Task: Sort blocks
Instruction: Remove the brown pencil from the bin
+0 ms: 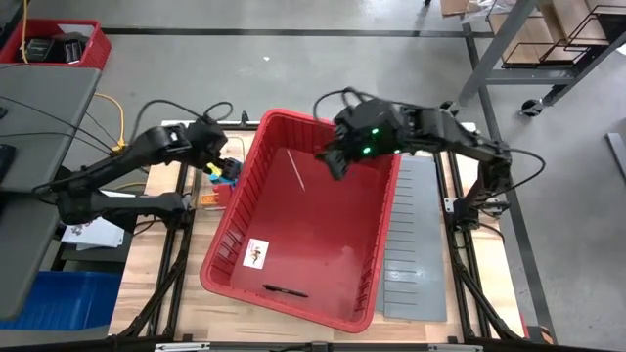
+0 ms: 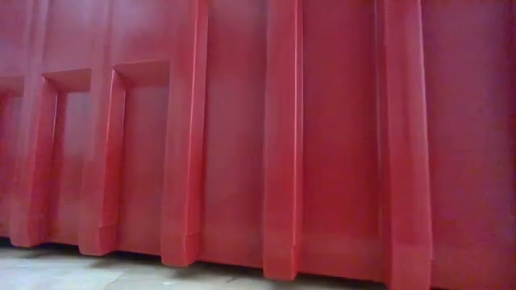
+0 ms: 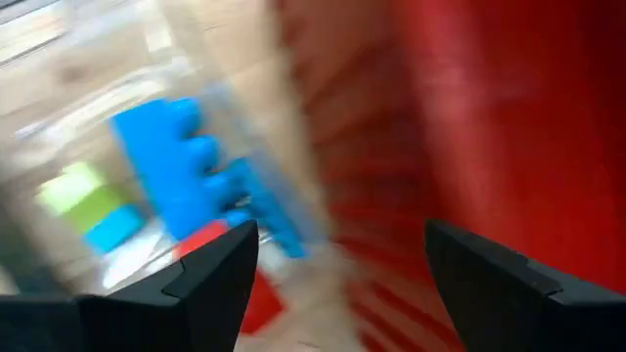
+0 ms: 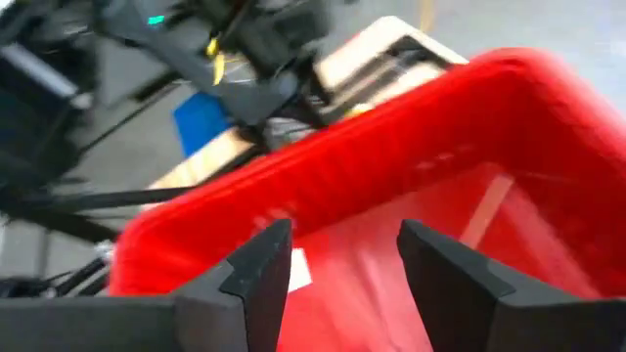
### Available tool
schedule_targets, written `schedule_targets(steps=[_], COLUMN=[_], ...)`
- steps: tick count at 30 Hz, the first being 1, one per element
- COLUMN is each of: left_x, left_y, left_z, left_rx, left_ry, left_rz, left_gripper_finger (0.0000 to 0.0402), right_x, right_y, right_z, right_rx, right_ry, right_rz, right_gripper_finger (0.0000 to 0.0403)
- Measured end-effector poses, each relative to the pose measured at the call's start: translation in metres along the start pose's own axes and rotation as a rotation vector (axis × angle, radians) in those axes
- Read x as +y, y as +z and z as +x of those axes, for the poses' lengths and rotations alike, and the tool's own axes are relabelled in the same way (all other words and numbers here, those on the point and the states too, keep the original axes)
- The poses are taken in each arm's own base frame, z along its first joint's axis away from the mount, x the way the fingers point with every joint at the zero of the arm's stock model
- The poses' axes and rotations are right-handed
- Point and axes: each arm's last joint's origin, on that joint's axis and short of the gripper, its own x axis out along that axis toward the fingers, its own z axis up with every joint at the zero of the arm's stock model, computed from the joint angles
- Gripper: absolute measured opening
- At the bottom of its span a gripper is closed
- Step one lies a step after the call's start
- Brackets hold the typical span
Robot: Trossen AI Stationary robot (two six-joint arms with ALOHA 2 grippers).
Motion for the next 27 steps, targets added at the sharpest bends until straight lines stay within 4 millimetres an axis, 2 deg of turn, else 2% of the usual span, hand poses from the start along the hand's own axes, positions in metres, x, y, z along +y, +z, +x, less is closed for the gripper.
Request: schedule_targets(steps=[3, 6, 9, 12, 13, 17, 20, 27], left_x=[-0.007, -0.007, -0.01, -0.018, -0.022, -0.036, -0.046, -0.076], left_y=[-0.005, -0.02, -0.032, -0.04, -0.042, -0.049, -0.054, -0.063], left_z=[-0.022, -0.028, -0.028, -0.021, -0.017, 0.0, 0.006, 0.01], left_rx=[-0.003, 0.074, 0.131, 0.145, 0.145, 0.159, 0.179, 0.192], left_ry=[-0.087, -0.036, -0.032, -0.027, -0.037, -0.084, -0.101, -0.253], left_rz=[0.046, 0.044, 0.052, 0.058, 0.059, 0.039, 0.038, 0.04], left_gripper_finger=[0.0277, 0.0254, 0.0216, 0.0159, 0.0138, 0.0054, 0.001, 0.0016], right_x=[0.011, 0.012, 0.004, -0.002, -0.005, -0.012, -0.018, -0.035], right_y=[-0.004, -0.014, -0.025, -0.034, -0.037, -0.045, -0.05, -0.055], right_z=[0.024, 0.047, 0.071, 0.103, 0.114, 0.145, 0.161, 0.187], right_rx=[0.031, 0.099, 0.196, 0.273, 0.291, 0.347, 0.373, 0.382], right_ry=[0.06, 0.016, -0.085, -0.13, -0.142, -0.141, -0.172, -0.269], right_rz=[-0.027, -0.057, -0.018, 0.003, 0.004, 0.021, 0.024, 0.076], right_gripper_finger=[0.018, 0.0154, 0.0096, 0.0023, 0.0012, 0.0036, 0.0066, 0.011])
